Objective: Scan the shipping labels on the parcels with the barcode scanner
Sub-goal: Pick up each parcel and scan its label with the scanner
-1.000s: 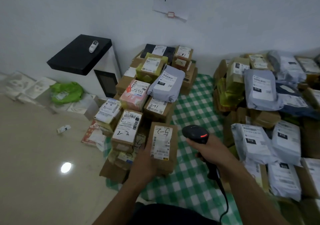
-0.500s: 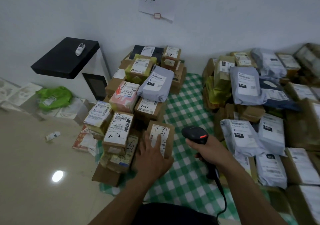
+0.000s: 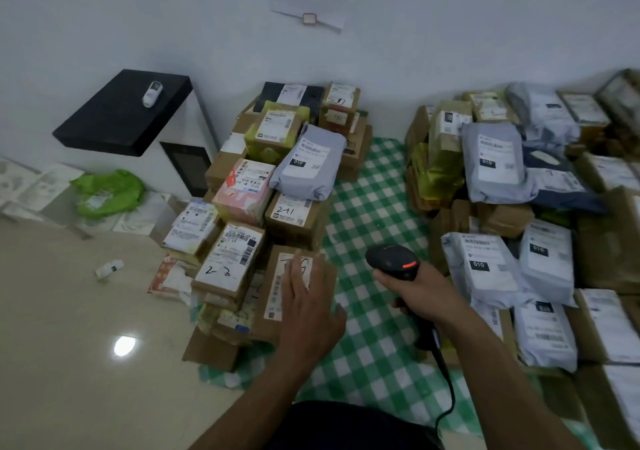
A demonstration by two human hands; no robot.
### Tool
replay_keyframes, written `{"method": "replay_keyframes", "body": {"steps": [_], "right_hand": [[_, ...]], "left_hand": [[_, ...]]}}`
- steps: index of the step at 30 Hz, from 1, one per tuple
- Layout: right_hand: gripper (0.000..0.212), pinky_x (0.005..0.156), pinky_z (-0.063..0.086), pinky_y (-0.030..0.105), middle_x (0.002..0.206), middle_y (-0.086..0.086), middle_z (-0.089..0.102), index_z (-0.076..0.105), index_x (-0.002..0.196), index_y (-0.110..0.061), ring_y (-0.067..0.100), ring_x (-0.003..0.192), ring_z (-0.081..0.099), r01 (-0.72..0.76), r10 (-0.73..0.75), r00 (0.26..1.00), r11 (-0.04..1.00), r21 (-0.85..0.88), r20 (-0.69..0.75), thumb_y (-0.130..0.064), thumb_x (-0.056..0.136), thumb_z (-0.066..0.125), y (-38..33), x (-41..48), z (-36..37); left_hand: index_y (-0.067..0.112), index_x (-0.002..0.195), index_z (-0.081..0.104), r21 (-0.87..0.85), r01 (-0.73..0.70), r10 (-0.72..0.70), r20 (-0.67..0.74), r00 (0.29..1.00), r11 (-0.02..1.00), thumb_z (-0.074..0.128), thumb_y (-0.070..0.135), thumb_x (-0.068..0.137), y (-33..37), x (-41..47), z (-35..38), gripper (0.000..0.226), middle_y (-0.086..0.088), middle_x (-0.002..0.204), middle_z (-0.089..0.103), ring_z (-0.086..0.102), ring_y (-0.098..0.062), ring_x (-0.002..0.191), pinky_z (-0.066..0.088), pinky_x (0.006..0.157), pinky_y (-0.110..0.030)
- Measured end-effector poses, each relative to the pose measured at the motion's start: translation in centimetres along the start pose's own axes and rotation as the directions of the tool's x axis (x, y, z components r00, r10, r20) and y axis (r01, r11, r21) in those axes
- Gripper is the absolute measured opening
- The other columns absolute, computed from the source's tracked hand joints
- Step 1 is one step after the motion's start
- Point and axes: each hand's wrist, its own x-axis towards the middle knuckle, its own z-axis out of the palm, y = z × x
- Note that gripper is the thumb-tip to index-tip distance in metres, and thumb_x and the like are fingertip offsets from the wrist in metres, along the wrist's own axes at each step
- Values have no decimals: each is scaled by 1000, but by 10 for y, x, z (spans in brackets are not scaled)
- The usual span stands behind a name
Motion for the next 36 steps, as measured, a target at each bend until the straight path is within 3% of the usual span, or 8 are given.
{"method": "replay_keyframes", "body": {"steps": [3,6,11,15,18,24,31,36], "right_hand": [[23,72,64,34,102,-11,71,60,108,-44,14,82,73,6,-4,998,1000,27,-65,-40,93,77,3,-6,-21],[18,55,53,21,94,-2,74,64,104,-40,10,67,70,11,3,982,998,69,-189,-36,93,77,10,-17,-49],[14,57,48,31,63,-4,66,71,101,-23,15,56,63,-14,95,922,977,214,-375,-29,92,79,34,-39,-97],[15,60,48,34,64,-3,64,70,102,-20,15,54,63,-35,151,883,965,259,-444,-27,92,79,52,-49,-122],[14,52,45,27,54,-6,57,66,94,-17,10,45,57,-62,181,869,963,262,-461,-26,94,77,60,-52,-131],[16,55,45,28,55,-4,59,68,100,-16,10,46,55,-66,206,859,953,297,-469,-27,93,78,64,-50,-136],[25,57,52,20,84,-2,73,69,114,-23,8,64,71,16,91,874,976,216,-477,-29,92,78,50,-39,-121],[26,54,51,17,86,-2,75,67,114,-27,9,59,70,28,65,894,979,200,-443,-32,92,78,35,-34,-102]], "left_hand": [[22,152,37,-183,-109,114,17,993,977,61,32,97,27,18,12,61,-1,160,27,22,-21,150,28,122,-36],[20,139,54,-469,29,55,164,985,883,62,24,101,68,46,28,39,1,139,55,57,-16,119,51,96,-30],[19,132,60,-584,271,56,479,876,765,67,34,98,157,81,54,38,9,120,59,59,-10,105,48,77,-24],[19,118,65,-628,375,84,576,813,682,70,26,98,202,87,73,22,7,106,69,67,-12,96,49,63,-14],[18,114,50,-637,490,-1,609,793,595,80,22,91,212,84,85,38,8,103,62,60,-5,86,43,51,-7],[26,127,45,-720,532,18,601,799,447,78,8,90,196,75,103,53,-8,134,63,69,-15,103,62,69,-27],[44,149,45,-841,387,94,451,888,378,84,19,86,158,61,83,79,6,131,66,65,-15,119,62,91,-44],[48,141,45,-855,285,135,374,918,433,83,19,87,143,52,62,72,12,125,68,68,5,106,60,79,-23]]}}
